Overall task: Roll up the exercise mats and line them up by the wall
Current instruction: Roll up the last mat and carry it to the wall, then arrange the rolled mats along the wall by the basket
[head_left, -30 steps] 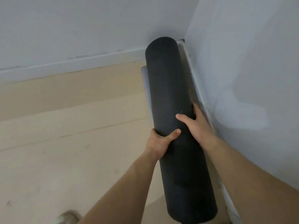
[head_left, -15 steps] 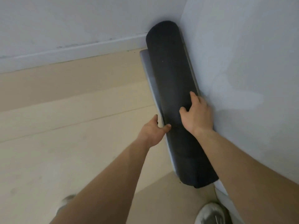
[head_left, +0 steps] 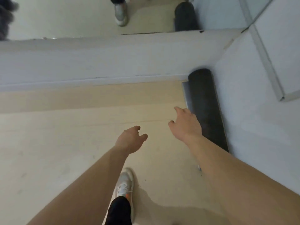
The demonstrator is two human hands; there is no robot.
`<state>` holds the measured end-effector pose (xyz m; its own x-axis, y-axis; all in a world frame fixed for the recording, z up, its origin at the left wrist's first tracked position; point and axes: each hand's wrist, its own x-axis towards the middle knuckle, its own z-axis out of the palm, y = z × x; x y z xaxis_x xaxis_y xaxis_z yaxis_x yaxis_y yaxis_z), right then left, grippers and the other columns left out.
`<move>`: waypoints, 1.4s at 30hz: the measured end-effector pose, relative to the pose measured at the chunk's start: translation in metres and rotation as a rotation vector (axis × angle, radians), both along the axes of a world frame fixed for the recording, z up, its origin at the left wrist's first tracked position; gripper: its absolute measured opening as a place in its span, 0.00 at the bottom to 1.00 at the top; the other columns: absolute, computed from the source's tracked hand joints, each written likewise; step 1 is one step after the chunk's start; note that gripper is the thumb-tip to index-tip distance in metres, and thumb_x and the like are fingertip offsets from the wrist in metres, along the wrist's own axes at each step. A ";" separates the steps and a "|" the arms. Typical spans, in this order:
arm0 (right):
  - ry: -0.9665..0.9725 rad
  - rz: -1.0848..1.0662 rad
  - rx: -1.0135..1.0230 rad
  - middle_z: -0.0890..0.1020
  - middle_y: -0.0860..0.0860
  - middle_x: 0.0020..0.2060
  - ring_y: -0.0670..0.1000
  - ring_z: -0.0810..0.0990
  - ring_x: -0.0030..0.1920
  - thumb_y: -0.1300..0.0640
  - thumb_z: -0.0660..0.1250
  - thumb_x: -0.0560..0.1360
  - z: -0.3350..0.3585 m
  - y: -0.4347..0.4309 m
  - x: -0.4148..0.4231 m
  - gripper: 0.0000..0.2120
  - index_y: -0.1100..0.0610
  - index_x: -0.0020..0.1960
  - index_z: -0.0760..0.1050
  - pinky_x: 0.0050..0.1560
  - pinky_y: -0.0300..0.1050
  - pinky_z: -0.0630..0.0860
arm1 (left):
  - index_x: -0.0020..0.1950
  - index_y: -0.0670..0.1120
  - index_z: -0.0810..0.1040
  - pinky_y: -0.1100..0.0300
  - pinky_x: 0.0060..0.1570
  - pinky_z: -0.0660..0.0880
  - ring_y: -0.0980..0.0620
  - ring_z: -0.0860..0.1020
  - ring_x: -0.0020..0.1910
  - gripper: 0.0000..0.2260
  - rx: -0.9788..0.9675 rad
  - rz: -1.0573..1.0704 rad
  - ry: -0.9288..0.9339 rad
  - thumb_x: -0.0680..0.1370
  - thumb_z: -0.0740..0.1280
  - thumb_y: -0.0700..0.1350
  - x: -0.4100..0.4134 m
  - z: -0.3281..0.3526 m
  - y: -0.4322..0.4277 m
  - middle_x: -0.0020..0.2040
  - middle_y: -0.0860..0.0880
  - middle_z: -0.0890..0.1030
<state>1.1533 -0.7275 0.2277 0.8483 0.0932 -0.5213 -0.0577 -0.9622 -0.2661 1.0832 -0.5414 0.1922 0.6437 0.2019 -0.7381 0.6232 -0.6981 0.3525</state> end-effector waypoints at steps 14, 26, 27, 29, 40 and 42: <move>0.006 0.634 -0.012 0.70 0.55 0.72 0.61 0.71 0.68 0.50 0.62 0.81 0.131 0.279 -0.285 0.27 0.51 0.79 0.63 0.63 0.54 0.72 | 0.80 0.49 0.64 0.49 0.69 0.70 0.47 0.71 0.73 0.28 0.141 0.394 -0.114 0.82 0.63 0.56 -0.360 0.144 0.233 0.76 0.49 0.71; 0.089 1.019 0.086 0.66 0.56 0.75 0.60 0.68 0.71 0.50 0.61 0.82 0.133 0.579 -0.632 0.30 0.52 0.82 0.57 0.65 0.54 0.71 | 0.79 0.48 0.66 0.51 0.63 0.73 0.46 0.73 0.69 0.26 0.310 0.632 -0.004 0.83 0.62 0.56 -0.768 0.171 0.479 0.73 0.48 0.72; 0.086 1.059 0.096 0.65 0.55 0.75 0.60 0.67 0.72 0.49 0.61 0.82 0.132 0.601 -0.653 0.30 0.52 0.82 0.57 0.65 0.54 0.71 | 0.79 0.48 0.66 0.51 0.63 0.73 0.46 0.73 0.70 0.26 0.315 0.664 0.012 0.83 0.62 0.56 -0.791 0.170 0.497 0.74 0.48 0.72; 0.082 1.141 0.103 0.64 0.54 0.76 0.59 0.67 0.72 0.49 0.61 0.82 0.127 0.642 -0.688 0.30 0.51 0.82 0.56 0.64 0.53 0.72 | 0.79 0.48 0.66 0.52 0.63 0.72 0.46 0.73 0.70 0.25 0.311 0.719 0.044 0.83 0.62 0.56 -0.827 0.162 0.532 0.74 0.48 0.72; 0.225 1.063 -0.041 0.67 0.55 0.73 0.60 0.69 0.69 0.50 0.62 0.81 0.032 0.876 -0.757 0.30 0.53 0.80 0.57 0.62 0.53 0.73 | 0.79 0.48 0.64 0.50 0.65 0.73 0.45 0.73 0.70 0.26 0.210 0.692 0.104 0.83 0.60 0.56 -0.899 0.081 0.765 0.75 0.47 0.70; 0.247 1.026 -0.059 0.66 0.55 0.72 0.60 0.69 0.69 0.50 0.62 0.81 0.015 0.916 -0.766 0.30 0.53 0.80 0.57 0.61 0.53 0.73 | 0.79 0.48 0.64 0.50 0.65 0.72 0.45 0.72 0.70 0.26 0.204 0.677 0.110 0.83 0.60 0.56 -0.906 0.068 0.815 0.75 0.47 0.69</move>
<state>0.3871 0.1883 0.2432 0.2468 0.6744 -0.6959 0.7446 -0.5916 -0.3092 0.1776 0.2739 0.2606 0.2522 0.6719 -0.6963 0.9675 -0.1908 0.1663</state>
